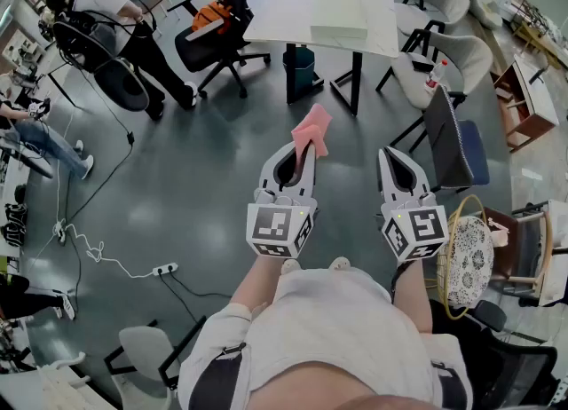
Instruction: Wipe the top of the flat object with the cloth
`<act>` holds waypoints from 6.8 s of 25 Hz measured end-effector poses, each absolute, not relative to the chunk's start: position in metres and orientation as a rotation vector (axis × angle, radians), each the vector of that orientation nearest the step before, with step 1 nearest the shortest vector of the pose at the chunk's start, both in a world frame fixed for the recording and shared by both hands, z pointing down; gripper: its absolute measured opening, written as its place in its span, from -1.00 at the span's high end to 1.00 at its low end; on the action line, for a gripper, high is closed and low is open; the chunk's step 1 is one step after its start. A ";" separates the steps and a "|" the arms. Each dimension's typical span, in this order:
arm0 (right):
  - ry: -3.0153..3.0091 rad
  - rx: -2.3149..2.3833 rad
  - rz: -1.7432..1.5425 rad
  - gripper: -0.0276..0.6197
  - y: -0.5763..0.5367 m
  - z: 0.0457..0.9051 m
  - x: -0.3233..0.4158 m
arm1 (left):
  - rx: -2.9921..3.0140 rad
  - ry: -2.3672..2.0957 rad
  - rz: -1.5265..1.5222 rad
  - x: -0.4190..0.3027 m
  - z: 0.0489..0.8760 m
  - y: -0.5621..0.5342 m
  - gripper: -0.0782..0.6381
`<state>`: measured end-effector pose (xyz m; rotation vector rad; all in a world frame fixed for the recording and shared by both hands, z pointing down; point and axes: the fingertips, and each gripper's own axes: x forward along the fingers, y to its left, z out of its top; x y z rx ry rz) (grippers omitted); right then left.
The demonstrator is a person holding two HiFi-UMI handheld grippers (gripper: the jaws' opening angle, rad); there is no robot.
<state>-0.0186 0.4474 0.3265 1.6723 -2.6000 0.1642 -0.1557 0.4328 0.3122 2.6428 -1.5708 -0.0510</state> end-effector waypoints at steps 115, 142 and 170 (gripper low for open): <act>-2.829 1.529 0.251 0.89 -0.011 0.333 0.099 | 2.495 -1.754 -0.008 -0.042 0.323 -0.012 0.68; -2.707 1.626 0.290 0.89 -0.145 0.347 0.076 | 2.438 -1.646 0.092 -0.079 0.347 -0.161 0.68; -2.460 1.569 0.490 0.88 -0.248 0.441 0.076 | 2.187 -1.561 0.379 -0.109 0.456 -0.293 0.68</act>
